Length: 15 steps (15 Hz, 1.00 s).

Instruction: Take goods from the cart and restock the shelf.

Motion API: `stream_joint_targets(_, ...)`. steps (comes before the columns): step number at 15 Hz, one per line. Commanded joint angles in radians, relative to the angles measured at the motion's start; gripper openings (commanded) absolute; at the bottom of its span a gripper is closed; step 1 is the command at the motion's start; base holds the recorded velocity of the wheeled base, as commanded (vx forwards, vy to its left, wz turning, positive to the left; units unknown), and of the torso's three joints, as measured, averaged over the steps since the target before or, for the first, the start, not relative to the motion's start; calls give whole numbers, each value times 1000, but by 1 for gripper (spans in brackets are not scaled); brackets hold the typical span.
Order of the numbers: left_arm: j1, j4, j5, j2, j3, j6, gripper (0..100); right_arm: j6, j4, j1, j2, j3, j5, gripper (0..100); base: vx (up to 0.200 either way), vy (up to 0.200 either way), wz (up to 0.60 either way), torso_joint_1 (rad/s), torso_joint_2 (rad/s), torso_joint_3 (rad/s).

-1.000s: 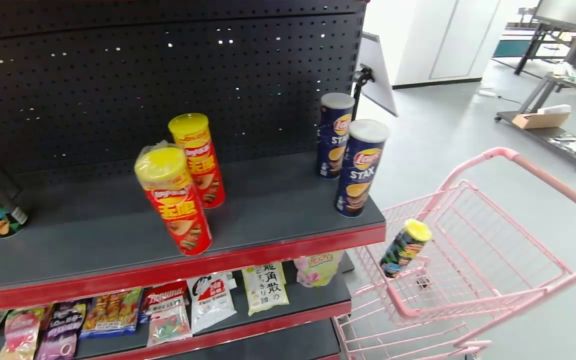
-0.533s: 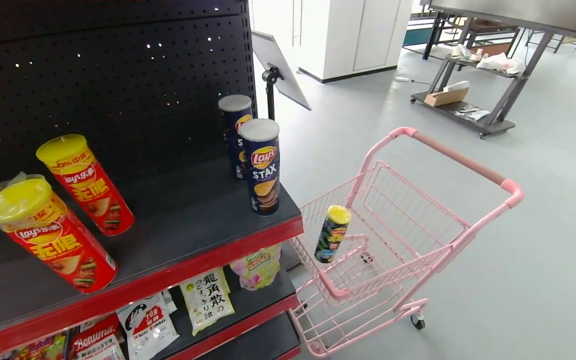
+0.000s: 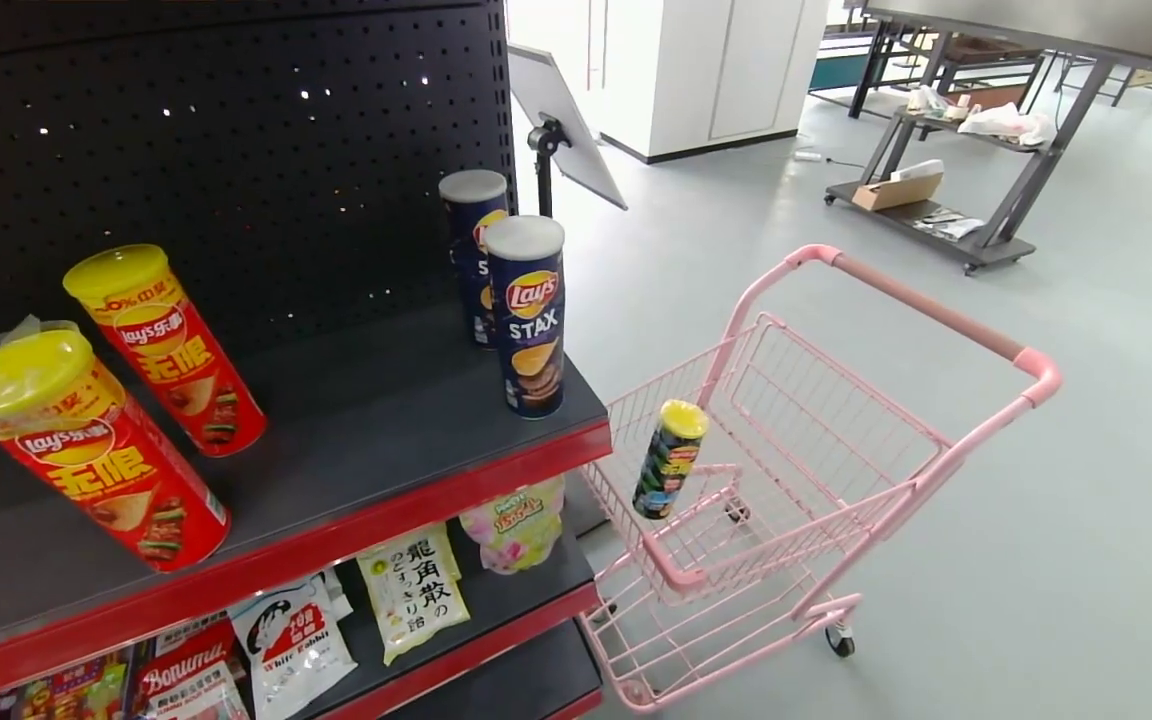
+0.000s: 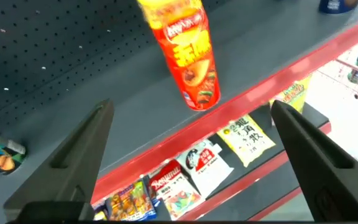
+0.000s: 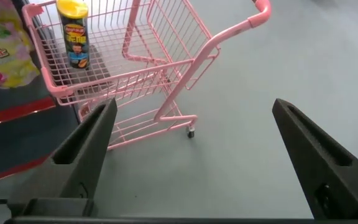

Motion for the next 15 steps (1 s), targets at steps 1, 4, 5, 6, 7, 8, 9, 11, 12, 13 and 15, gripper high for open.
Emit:
stream_joint_targets(1, -12, 4, 0, -37, 12, 0, 100, -2, -1, 0, -2, 5, 0, 100, 0, 0, 0, -154, 334, 203)
stream_joint_targets(4, -14, 2, 0, -34, 12, 0, 100, -2, -1, 0, -4, 10, 0, 100, 0, 0, 0, -147, 342, 198)
stream_joint_targets(5, -15, 2, 0, -34, 12, 0, 100, -2, -1, 0, -13, 18, 0, 100, 0, 0, 0, -144, 339, 203)
stream_joint_targets(6, -15, 2, 0, -36, 12, 0, 100, -5, -1, 0, -16, 21, 0, 100, 0, 0, 0, -144, 339, 203)
stream_joint_targets(7, -15, 2, 0, -36, 12, 0, 100, -11, -1, 0, -16, 21, 0, 100, 0, 0, 0, -149, 359, 207)
stream_joint_targets(8, -15, 2, 0, -34, 13, 0, 100, -17, -1, 0, -16, 21, 0, 100, 0, 0, 0, -134, 334, 222)
stream_joint_targets(9, -18, 2, 0, -31, 13, 0, 100, -17, -1, 0, -16, 21, 0, 100, 0, 0, 0, -134, 369, 212)
stream_joint_targets(11, -28, 2, 0, -30, 19, 0, 100, -17, -1, -1, -17, 21, -2, 100, 0, 0, 0, -151, 347, 215)
stream_joint_targets(12, -34, 2, 0, -28, 22, 0, 100, -17, -1, -1, -17, 24, -2, 100, 0, 0, 0, -149, 364, 222)
stream_joint_targets(13, -38, 2, 0, -28, 24, 0, 100, -17, -1, -1, -17, 25, -2, 100, 0, 0, 0, -144, 364, 217)
stream_joint_targets(15, -38, 2, 0, -28, 24, 0, 100, -17, -1, -1, -17, 25, -2, 100, 0, 0, 600, -149, 364, 224)
